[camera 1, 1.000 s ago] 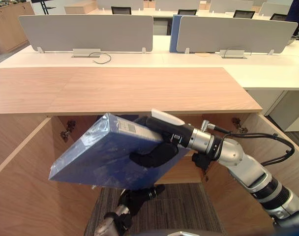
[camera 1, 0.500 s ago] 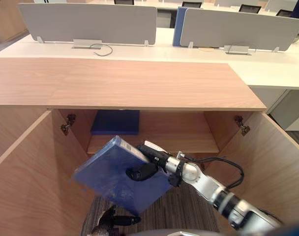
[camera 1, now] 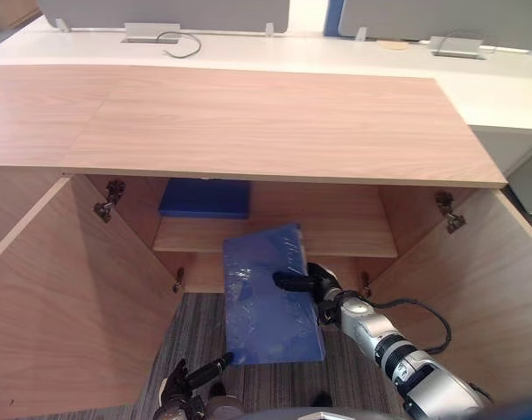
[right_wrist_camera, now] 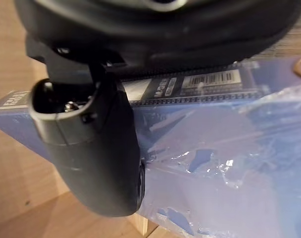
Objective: Walk over to the cabinet, pick up the folder, carry it to the office cabinet, place the folder inside the office cabinet, then close the office cabinet door
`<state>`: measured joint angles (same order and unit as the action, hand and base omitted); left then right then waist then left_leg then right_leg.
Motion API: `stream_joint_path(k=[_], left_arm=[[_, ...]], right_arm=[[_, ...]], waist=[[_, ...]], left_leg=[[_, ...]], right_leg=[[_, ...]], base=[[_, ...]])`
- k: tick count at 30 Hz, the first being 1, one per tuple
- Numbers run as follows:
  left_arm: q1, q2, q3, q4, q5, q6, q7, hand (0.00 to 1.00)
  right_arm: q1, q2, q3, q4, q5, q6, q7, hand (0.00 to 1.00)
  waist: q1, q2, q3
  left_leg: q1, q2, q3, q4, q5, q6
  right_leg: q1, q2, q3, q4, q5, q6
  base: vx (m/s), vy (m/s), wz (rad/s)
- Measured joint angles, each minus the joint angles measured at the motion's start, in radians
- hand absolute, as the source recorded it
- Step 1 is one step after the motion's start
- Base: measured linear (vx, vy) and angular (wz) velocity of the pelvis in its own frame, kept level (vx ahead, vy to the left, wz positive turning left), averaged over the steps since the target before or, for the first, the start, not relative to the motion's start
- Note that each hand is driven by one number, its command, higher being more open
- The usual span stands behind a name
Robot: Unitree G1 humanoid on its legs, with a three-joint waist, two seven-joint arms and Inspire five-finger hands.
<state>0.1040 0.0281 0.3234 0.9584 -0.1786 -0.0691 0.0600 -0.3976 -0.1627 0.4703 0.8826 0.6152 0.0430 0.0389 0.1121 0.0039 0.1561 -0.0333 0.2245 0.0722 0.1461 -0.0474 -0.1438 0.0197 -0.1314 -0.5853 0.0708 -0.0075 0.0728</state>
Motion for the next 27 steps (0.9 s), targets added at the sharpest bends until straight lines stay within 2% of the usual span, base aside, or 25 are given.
stream_joint_path(k=[2, 4, 5, 6, 7, 8, 9, 11, 13, 16, 20, 24, 27], left_arm=[[-0.005, -0.002, 0.002, -0.032, -0.032, -0.016, 0.001, 1.0], [-0.036, 0.001, -0.023, -0.094, -0.051, -0.043, 0.013, 1.0], [-0.045, 0.007, -0.038, -0.093, -0.05, -0.042, 0.025, 1.0], [-0.055, 0.003, -0.041, -0.094, -0.051, -0.038, 0.047, 1.0], [-0.054, -0.008, -0.033, -0.091, -0.052, -0.028, 0.073, 1.0], [-0.051, -0.013, -0.027, -0.085, -0.052, -0.022, 0.084, 1.0], [-0.044, -0.023, -0.017, -0.067, -0.051, -0.011, 0.097, 1.0], [-0.035, -0.036, 0.042, -0.046, -0.051, 0.009, 0.113, 1.0], [-0.034, -0.036, 0.083, -0.015, -0.045, 0.033, 0.122, 1.0], [-0.032, -0.039, 0.11, -0.006, -0.052, 0.069, 0.121, 1.0], [-0.039, -0.039, 0.116, -0.036, -0.088, 0.069, 0.121, 1.0], [-0.052, -0.039, 0.135, -0.059, -0.171, 0.067, 0.157, 1.0], [-0.056, -0.033, 0.17, -0.063, -0.287, 0.064, 0.198, 1.0]], right_arm=[[-0.005, 0.002, -0.048, 0.0, 0.059, 0.004, -0.008, 0.0], [-0.034, 0.009, -0.213, -0.003, 0.219, 0.004, -0.017, 0.0], [-0.049, 0.023, -0.285, -0.018, 0.3, -0.001, -0.02, 0.0], [-0.069, 0.053, -0.408, -0.102, 0.439, -0.048, -0.037, 0.0], [-0.08, 0.088, -0.474, -0.216, 0.555, -0.127, -0.051, 0.0], [-0.091, 0.1, -0.499, -0.272, 0.606, -0.158, -0.051, 0.0], [-0.115, 0.106, -0.528, -0.368, 0.682, -0.213, -0.052, 0.0], [-0.149, 0.086, -0.538, -0.492, 0.717, -0.3, -0.081, 0.0], [-0.149, 0.075, -0.541, -0.531, 0.724, -0.305, -0.106, 0.0], [-0.149, 0.095, -0.554, -0.6, 0.724, -0.327, -0.132, 0.0], [-0.165, 0.071, -0.575, -0.64, 0.722, -0.337, -0.149, 0.0], [-0.238, 0.038, -0.616, -0.625, 0.723, -0.34, -0.195, 0.0], [-0.376, 0.003, -0.648, -0.507, 0.728, -0.336, -0.231, 0.0]], waist=[[0.01, 0.009, 0.028], [0.014, 0.034, 0.078], [0.011, 0.046, 0.095], [0.01, 0.066, 0.127], [0.008, 0.073, 0.15], [0.002, 0.073, 0.161], [-0.002, 0.077, 0.174], [-0.001, 0.073, 0.179], [-0.002, 0.064, 0.183], [-0.01, 0.061, 0.196], [-0.007, 0.06, 0.197], [-0.006, 0.061, 0.197], [-0.008, 0.061, 0.198]], left_leg=[[-0.052, 0.002, -0.019, 0.106, -0.026, 0.02], [-0.164, -0.01, -0.085, 0.288, -0.082, 0.036], [-0.195, -0.011, -0.095, 0.332, -0.099, 0.035], [-0.253, -0.015, -0.111, 0.417, -0.135, 0.029], [-0.301, -0.023, -0.113, 0.49, -0.175, 0.03], [-0.323, -0.028, -0.113, 0.529, -0.198, 0.03], [-0.366, -0.036, -0.115, 0.603, -0.239, 0.035], [-0.435, -0.04, -0.112, 0.71, -0.313, 0.041], [-0.498, -0.042, -0.105, 0.793, -0.364, 0.044], [-0.592, -0.042, -0.099, 0.931, -0.405, 0.048], [-0.664, -0.043, -0.084, 1.006, -0.447, 0.048], [-0.745, -0.056, -0.083, 1.052, -0.448, 0.052], [-0.795, -0.06, -0.082, 1.071, -0.438, 0.06]], right_leg=[[-0.007, -0.017, -0.027, 0.056, -0.026, -0.011], [-0.078, -0.092, -0.063, 0.275, -0.138, -0.011], [-0.107, -0.116, -0.07, 0.34, -0.163, -0.012], [-0.166, -0.164, -0.078, 0.47, -0.207, -0.018], [-0.214, -0.219, -0.092, 0.583, -0.256, -0.022], [-0.233, -0.245, -0.095, 0.633, -0.281, -0.022], [-0.268, -0.288, -0.094, 0.723, -0.319, -0.018], [-0.332, -0.34, -0.071, 0.846, -0.38, -0.013], [-0.397, -0.374, -0.039, 0.932, -0.422, -0.007], [-0.491, -0.425, -0.005, 1.059, -0.451, -0.007], [-0.56, -0.462, 0.02, 1.13, -0.489, -0.01], [-0.638, -0.493, 0.036, 1.176, -0.491, -0.011], [-0.69, -0.503, 0.044, 1.195, -0.483, -0.025]], base=[[0.06, 0.014, 0.26], [0.02, 0.086, 0.54], [-0.05, 0.101, 0.42], [-0.08, 0.099, 0.24], [-0.07, 0.087, 0.2], [-0.08, 0.079, 0.26], [-0.09, 0.08, 0.26], [-0.12, 0.106, 0.18], [-0.13, 0.1, -0.05], [-0.14, 0.112, -0.09], [-0.1, 0.105, 0.05], [-0.09, 0.092, 0.07], [-0.06, 0.049, 0.01]])
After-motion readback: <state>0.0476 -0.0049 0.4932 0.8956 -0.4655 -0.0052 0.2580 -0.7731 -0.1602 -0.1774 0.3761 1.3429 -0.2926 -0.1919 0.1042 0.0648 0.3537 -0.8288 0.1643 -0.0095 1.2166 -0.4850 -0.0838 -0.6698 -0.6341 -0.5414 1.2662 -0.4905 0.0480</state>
